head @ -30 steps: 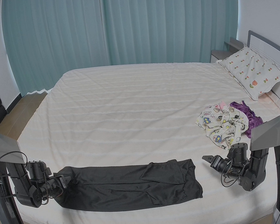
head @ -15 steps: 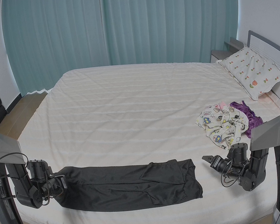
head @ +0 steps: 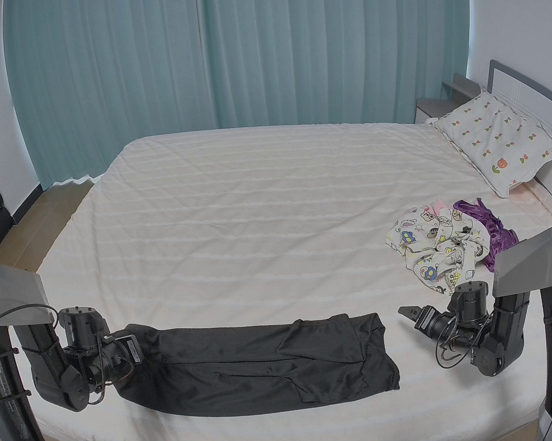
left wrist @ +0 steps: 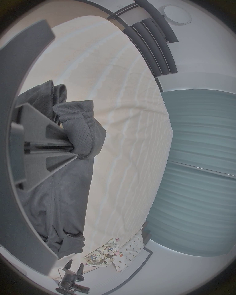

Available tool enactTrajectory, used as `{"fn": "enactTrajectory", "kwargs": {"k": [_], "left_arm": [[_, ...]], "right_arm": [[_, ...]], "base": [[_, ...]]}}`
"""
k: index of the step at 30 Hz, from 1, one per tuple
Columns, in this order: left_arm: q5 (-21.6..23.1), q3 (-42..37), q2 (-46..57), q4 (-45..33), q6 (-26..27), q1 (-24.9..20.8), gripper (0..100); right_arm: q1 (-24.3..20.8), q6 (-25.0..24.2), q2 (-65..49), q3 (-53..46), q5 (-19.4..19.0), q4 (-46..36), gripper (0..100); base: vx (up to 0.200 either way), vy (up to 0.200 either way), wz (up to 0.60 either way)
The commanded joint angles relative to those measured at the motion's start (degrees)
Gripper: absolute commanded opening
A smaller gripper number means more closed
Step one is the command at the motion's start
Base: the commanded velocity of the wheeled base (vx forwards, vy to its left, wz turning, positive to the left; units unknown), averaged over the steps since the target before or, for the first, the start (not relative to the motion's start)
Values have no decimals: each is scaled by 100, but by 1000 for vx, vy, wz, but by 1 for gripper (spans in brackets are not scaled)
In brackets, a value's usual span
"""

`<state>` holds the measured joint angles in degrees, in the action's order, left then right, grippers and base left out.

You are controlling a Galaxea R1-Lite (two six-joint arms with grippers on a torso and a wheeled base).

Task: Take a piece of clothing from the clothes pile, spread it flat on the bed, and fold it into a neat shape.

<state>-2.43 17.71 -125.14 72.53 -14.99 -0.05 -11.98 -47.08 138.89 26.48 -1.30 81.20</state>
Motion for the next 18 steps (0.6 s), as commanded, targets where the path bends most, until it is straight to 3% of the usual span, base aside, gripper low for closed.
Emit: {"fn": "enactTrajectory", "kwargs": {"k": [1, 4, 18], "left_arm": [[-346, 22, 16, 6, -197, -514, 0], [-425, 22, 24, -2, -285, -733, 0], [-838, -22, 16, -46, -461, -1586, 0]], "right_arm": [[-6, -3, -11, -2, -1, 1, 100], [-6, -3, -11, -2, -1, 1, 100], [3, 6, -11, 24, -1, 1, 100]], "base": [[0, 0, 0], [0, 0, 0], [0, -200, 0]]}}
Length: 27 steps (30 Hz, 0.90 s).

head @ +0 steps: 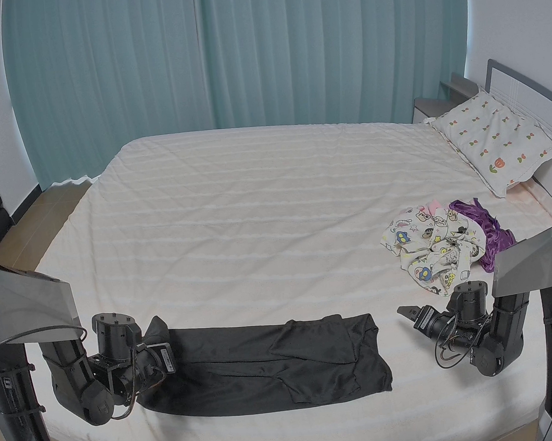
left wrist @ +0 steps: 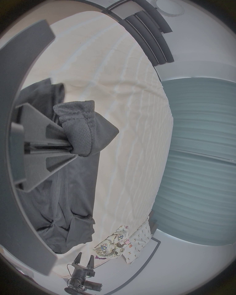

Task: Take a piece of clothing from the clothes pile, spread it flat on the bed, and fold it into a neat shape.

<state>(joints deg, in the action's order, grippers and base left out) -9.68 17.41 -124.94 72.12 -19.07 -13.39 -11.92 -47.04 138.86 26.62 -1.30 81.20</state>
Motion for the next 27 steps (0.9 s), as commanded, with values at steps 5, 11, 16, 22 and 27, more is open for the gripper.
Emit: {"fn": "enactTrajectory", "kwargs": {"k": [5, 11, 16, 22, 27], "left_arm": [[-192, 35, -21, -14, -106, -551, 0], [-227, 158, -21, -31, -132, -788, 0], [-298, 456, -57, -356, -141, -991, 0], [-298, 773, -65, -682, -150, -1351, 0], [-315, 1124, -118, -1121, -343, -1553, 0]], "right_arm": [[-3, 2, -8, 9, -1, 1, 100], [-12, 2, -8, 9, -1, 1, 100], [-29, 2, -8, 9, -1, 1, 100], [-29, 2, -8, 9, -1, 1, 100], [-38, 2, -8, 9, -1, 1, 100]], "base": [[0, -200, 0], [0, -200, 0], [0, -200, 0], [0, -200, 0], [0, -200, 0]]}}
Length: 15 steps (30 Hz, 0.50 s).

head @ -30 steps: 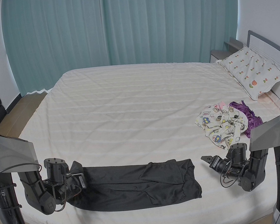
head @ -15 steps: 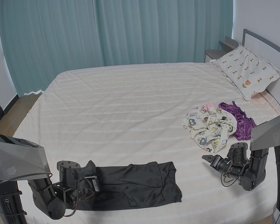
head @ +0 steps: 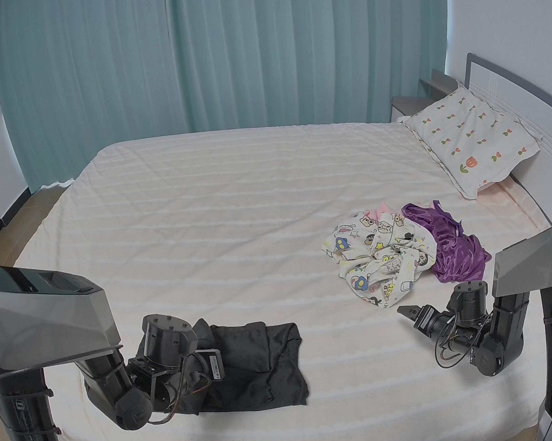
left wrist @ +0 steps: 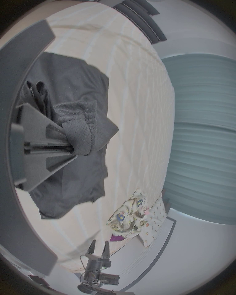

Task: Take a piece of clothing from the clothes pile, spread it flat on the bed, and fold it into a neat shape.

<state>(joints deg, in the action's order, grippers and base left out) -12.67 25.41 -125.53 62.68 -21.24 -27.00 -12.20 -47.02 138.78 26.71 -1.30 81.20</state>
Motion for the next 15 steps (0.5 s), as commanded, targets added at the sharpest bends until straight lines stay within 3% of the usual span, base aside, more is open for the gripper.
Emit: {"fn": "enactTrajectory", "kwargs": {"k": [1, 4, 15], "left_arm": [[-43, 421, -77, -248, -162, -200, 0], [-210, 720, -262, -336, -188, -200, 0], [-298, 1054, -692, -389, -706, -534, 0]], "right_arm": [[-10, 0, 0, 1, -1, 1, 100], [-10, 9, 9, 1, -1, 1, 100], [-10, 26, 27, 10, -1, 1, 100]], "base": [[0, -200, 0], [0, -200, 0], [0, 0, 0]]}}
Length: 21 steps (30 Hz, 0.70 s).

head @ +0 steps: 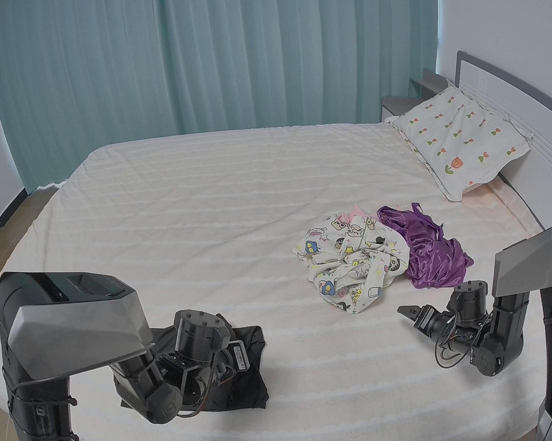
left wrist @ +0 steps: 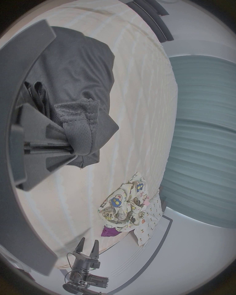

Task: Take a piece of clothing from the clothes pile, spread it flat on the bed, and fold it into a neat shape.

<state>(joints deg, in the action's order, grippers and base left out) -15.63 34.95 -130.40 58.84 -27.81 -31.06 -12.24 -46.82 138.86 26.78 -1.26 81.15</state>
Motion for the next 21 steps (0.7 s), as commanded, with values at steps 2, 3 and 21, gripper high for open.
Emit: {"fn": "enactTrajectory", "kwargs": {"k": [2, 3, 21], "left_arm": [[-2, 170, -266, -13, -58, -137, 0], [-28, 249, -328, -48, -58, -128, 0], [218, 223, 630, -66, -1711, -629, 100]], "right_arm": [[-7, 7, 18, 2, -6, 6, 100], [-7, 7, 18, 2, -6, 6, 100], [-24, 7, 88, 2, -6, 15, 100]], "base": [[0, 0, 0], [0, 0, 0], [0, 0, 0]]}}
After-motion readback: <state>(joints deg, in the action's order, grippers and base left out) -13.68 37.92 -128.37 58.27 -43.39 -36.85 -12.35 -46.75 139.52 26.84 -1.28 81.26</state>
